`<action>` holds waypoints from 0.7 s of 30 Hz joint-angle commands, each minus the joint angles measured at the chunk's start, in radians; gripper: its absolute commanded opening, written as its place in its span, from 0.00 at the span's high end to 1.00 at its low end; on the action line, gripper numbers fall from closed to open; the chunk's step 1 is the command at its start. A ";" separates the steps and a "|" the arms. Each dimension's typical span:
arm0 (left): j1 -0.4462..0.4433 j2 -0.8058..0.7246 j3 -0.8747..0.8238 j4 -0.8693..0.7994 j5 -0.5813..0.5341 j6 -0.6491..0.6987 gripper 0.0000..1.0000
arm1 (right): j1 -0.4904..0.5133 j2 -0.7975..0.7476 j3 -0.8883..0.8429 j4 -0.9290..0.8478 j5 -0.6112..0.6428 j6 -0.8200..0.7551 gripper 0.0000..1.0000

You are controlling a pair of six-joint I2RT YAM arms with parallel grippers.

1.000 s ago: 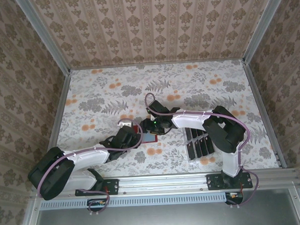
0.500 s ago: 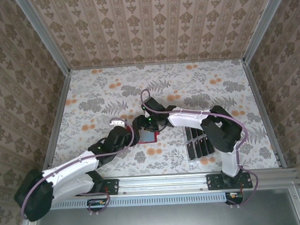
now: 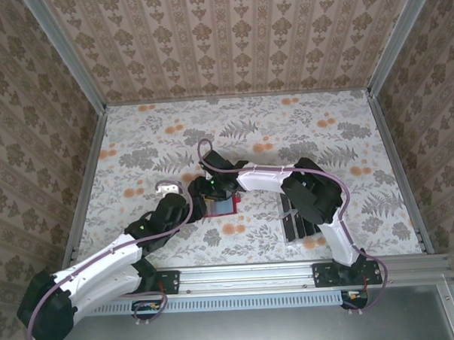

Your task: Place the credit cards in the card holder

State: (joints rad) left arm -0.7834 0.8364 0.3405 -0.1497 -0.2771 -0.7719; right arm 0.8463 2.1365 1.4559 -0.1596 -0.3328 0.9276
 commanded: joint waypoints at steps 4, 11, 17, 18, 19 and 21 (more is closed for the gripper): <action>0.015 -0.004 -0.005 -0.027 0.005 0.000 0.06 | 0.006 0.007 -0.002 -0.028 -0.006 0.017 0.38; 0.019 -0.004 0.014 -0.045 -0.013 0.013 0.03 | 0.003 -0.161 -0.008 -0.045 0.009 -0.052 0.38; 0.023 0.018 0.035 -0.040 -0.033 0.023 0.00 | -0.007 -0.362 -0.096 -0.176 0.133 -0.108 0.38; 0.023 0.027 0.044 -0.049 -0.043 0.017 0.00 | -0.010 -0.399 -0.120 -0.209 0.166 -0.120 0.38; 0.023 0.037 0.051 -0.059 -0.058 0.006 0.00 | -0.015 -0.431 -0.142 -0.234 0.193 -0.129 0.38; 0.022 0.058 0.065 -0.072 -0.086 -0.011 0.00 | -0.033 -0.501 -0.208 -0.288 0.245 -0.146 0.38</action>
State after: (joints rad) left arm -0.7696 0.8753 0.3611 -0.1890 -0.3065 -0.7673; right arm 0.8349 1.7012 1.3273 -0.2955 -0.2039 0.8314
